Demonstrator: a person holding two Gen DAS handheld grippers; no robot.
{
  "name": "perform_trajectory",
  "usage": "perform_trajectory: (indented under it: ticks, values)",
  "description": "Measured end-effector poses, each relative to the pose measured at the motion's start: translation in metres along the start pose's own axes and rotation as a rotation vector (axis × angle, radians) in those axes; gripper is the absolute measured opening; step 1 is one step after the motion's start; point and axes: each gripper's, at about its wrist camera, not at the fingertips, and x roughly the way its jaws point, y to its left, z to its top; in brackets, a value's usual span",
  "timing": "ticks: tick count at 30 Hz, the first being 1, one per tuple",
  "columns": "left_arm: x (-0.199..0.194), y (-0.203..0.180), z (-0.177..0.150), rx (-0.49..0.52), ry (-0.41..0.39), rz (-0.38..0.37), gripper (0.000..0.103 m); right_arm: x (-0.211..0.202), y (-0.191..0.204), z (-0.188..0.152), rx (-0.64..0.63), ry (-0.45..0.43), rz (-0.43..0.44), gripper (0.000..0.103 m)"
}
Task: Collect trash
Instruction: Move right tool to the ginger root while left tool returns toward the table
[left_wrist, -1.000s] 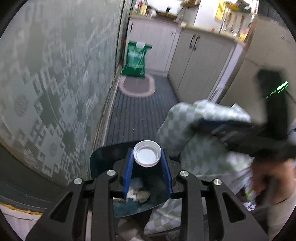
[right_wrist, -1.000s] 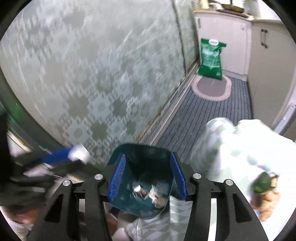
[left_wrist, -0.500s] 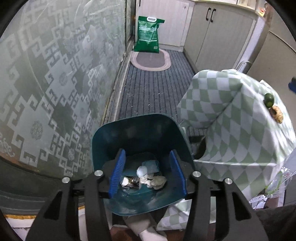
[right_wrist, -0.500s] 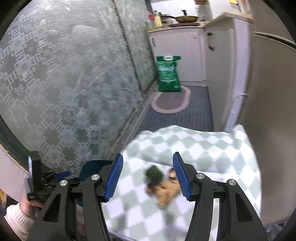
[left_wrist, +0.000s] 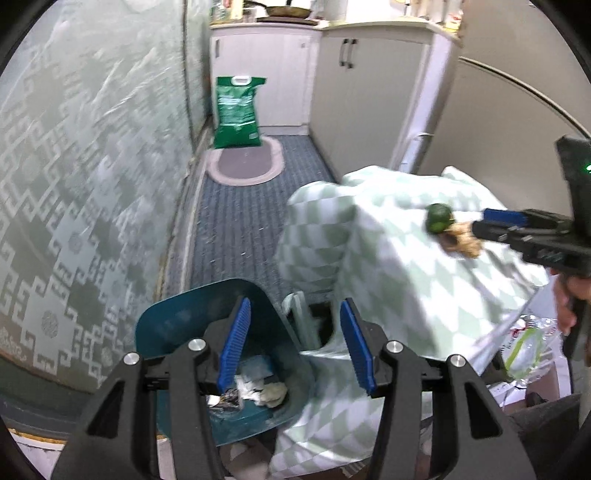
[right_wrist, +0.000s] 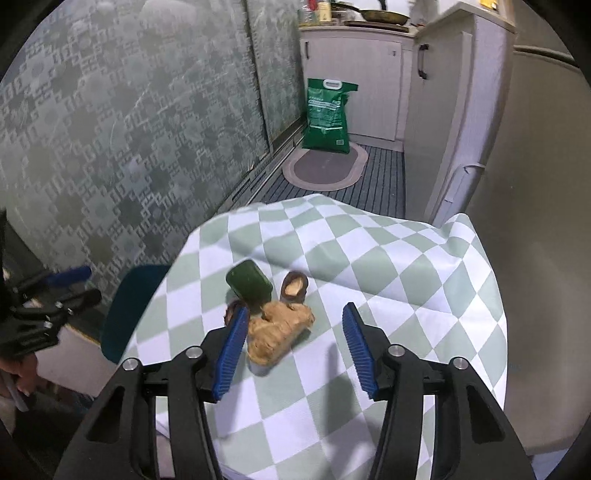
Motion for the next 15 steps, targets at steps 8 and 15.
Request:
perform_trajectory:
  ticks: [8, 15]
  values:
    - [-0.006, -0.033, 0.007, 0.038, -0.019, -0.084, 0.054, 0.01, 0.004, -0.002, -0.095, 0.015, -0.007, 0.052]
    - [-0.006, -0.048, 0.012, 0.053, -0.026, -0.141, 0.054, 0.017, 0.009, -0.001, -0.139, 0.023, 0.021, 0.052]
